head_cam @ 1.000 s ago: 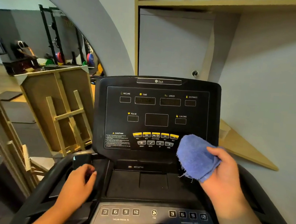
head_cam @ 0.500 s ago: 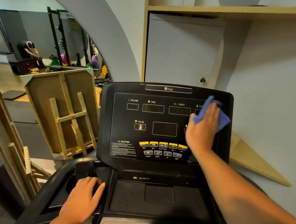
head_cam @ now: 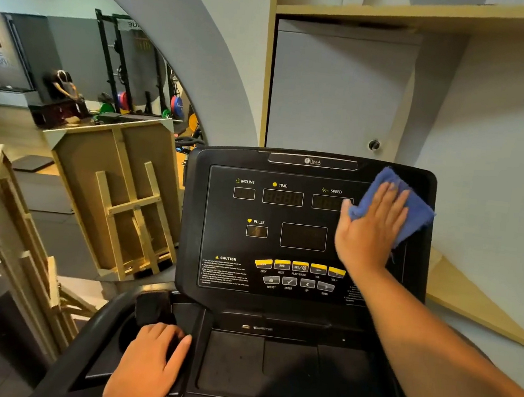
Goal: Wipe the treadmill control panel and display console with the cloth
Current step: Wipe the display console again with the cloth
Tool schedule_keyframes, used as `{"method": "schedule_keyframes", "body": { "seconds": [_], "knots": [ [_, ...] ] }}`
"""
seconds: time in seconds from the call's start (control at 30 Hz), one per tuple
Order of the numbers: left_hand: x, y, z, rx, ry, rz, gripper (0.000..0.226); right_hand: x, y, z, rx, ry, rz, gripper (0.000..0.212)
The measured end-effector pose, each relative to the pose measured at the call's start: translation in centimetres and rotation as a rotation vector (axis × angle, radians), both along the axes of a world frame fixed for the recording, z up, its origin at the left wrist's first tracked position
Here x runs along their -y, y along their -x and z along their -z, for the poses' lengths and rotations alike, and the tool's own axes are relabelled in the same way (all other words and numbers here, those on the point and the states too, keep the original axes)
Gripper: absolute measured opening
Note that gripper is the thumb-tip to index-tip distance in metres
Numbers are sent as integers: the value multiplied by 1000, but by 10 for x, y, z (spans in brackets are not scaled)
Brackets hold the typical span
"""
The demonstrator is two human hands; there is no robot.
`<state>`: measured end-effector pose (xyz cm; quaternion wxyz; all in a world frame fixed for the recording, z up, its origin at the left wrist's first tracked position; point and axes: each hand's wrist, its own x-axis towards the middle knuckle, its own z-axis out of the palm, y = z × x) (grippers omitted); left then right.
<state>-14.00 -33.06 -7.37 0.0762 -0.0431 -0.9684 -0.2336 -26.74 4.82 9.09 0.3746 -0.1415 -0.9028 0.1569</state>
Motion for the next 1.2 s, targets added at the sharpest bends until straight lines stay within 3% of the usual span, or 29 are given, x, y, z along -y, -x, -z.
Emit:
{"method": "schedule_keyframes", "body": {
  "seconds": [0.13, 0.2, 0.3, 0.4, 0.47, 0.6, 0.7, 0.8, 0.87, 0.97, 1.1, 1.2],
  "knots": [
    [0, 1, -2, 10, 21, -12, 26, 30, -5, 22, 112, -428, -280, 84],
    [-1, 2, -2, 18, 35, -13, 27, 9, -14, 33, 132, -541, -372, 83],
    [1, 6, 2, 25, 62, -14, 31, -36, -20, 30, 83, -320, -204, 79],
    [5, 8, 7, -13, 53, -2, 57, -44, -5, -3, -10, -8, 35, 82],
    [5, 9, 7, -14, 58, -8, 66, -21, 8, -24, -12, 23, 26, 84],
    [5, 10, 6, 17, 65, -19, 61, 32, 9, -11, 96, -359, -213, 84],
    [4, 8, 6, 17, 56, -9, 39, 20, -7, 13, 143, -575, -399, 81],
    [3, 7, 2, 33, 63, -16, 32, -16, -18, 16, 136, -349, -394, 77],
    [1, 8, 1, 39, 73, -22, 34, -29, -13, 6, 36, -152, -205, 78],
    [0, 6, 1, 53, 65, -25, 30, 0, 9, -23, -9, -18, -22, 83],
    [-1, 3, -3, 72, 67, -15, 33, 64, 22, -21, 40, -345, -227, 82],
    [-2, 1, -7, 107, 60, -4, 56, 69, 7, 3, 109, -641, -432, 80]
  ]
}}
